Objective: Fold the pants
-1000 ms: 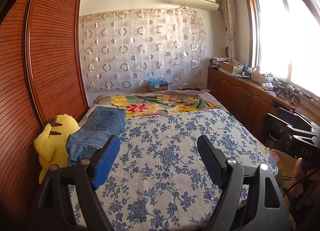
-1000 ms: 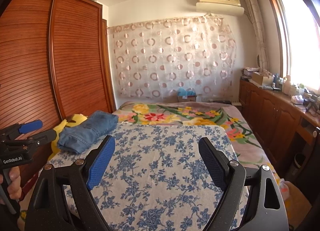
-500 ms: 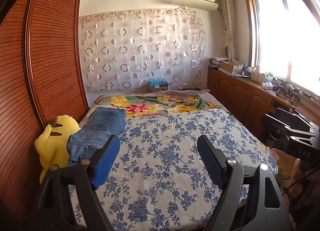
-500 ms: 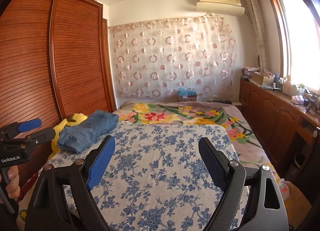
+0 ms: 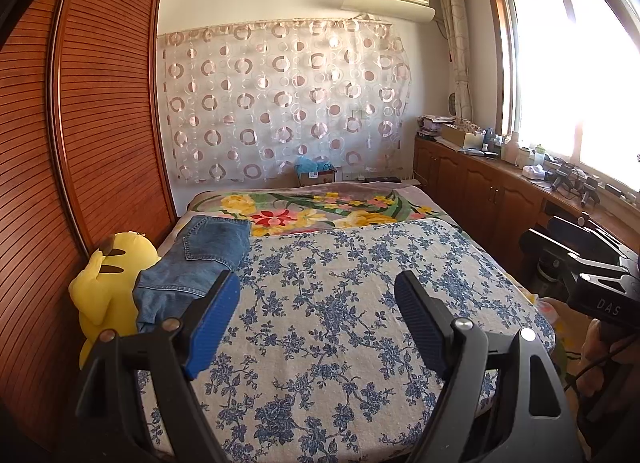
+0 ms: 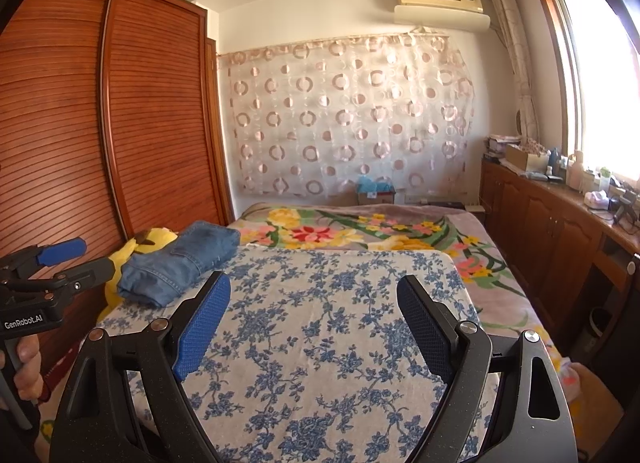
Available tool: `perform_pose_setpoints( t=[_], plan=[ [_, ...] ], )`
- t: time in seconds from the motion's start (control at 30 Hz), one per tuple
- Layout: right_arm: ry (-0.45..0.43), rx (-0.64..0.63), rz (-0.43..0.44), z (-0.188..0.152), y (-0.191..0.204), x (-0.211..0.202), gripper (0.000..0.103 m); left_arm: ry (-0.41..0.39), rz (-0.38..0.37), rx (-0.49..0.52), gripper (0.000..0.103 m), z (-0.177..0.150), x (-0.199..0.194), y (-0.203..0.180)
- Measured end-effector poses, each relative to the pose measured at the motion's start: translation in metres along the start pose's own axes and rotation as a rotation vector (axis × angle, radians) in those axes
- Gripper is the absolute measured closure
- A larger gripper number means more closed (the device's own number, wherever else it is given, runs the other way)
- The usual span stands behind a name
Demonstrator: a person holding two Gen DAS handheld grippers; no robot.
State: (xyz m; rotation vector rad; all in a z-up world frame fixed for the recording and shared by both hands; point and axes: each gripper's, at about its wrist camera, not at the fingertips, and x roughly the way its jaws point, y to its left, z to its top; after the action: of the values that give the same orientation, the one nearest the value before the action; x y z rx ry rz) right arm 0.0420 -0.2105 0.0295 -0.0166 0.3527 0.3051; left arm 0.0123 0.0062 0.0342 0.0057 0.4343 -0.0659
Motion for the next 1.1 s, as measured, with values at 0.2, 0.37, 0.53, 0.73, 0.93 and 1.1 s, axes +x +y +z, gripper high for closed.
perform_pose_setpoints(
  t=[0.2,0.37,0.53,0.73,0.93,1.1],
  plan=[
    [0.0,0.001,-0.002,-0.001,0.0004,-0.0008,0.016,-0.001,0.0,-0.001,0.023,-0.0002,0.0001,-0.0001],
    [0.0,0.0,-0.003,-0.0013,0.0009,-0.001,0.016,-0.006,0.001,-0.001,0.023,0.0001,-0.0042,-0.001],
    [0.0,0.0,-0.005,-0.0012,0.0007,-0.001,0.016,-0.009,0.002,-0.002,0.023,0.0017,-0.0069,-0.0014],
    [0.0,0.0,-0.003,-0.0012,0.0004,-0.0009,0.016,-0.009,0.002,-0.001,0.023,0.002,-0.0079,-0.0014],
    [-0.001,0.0,-0.003,-0.0011,0.0002,-0.001,0.016,-0.01,0.003,-0.001,0.023,0.0018,-0.008,-0.0016],
    [0.0,0.0,-0.003,-0.0011,0.0005,-0.0008,0.016,-0.011,0.004,-0.001,0.023,0.0024,-0.0088,-0.0017]
  ],
)
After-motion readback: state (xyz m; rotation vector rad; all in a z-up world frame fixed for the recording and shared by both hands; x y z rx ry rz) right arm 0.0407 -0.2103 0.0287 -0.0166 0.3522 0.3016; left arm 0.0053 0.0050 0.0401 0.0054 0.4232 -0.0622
